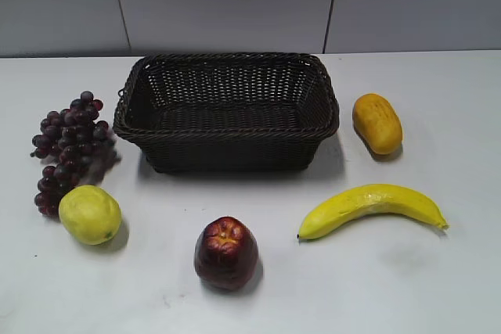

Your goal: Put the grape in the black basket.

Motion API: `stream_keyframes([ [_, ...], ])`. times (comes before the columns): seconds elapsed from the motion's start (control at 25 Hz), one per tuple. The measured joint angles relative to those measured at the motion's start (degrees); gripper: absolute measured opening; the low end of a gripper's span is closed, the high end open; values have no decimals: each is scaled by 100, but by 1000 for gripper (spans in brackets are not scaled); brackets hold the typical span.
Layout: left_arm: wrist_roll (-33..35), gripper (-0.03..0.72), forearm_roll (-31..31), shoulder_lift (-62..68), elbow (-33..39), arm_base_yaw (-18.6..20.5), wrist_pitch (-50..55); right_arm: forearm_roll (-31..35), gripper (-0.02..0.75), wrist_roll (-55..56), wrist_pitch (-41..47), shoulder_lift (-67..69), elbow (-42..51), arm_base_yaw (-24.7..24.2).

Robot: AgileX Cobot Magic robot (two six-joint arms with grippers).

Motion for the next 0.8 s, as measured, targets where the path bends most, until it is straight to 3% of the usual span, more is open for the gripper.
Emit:
stream_keyframes([
  [0.36,0,596,113,232,-28,0,-57,0,585,0,0,0,0,0],
  [0.64,0,639,45,1742,-254,0,-1013,0,585,0,0,0,0,0],
  [0.8,0,643,-389,2871,-371,0,-1793,0,585,0,0,0,0,0],
])
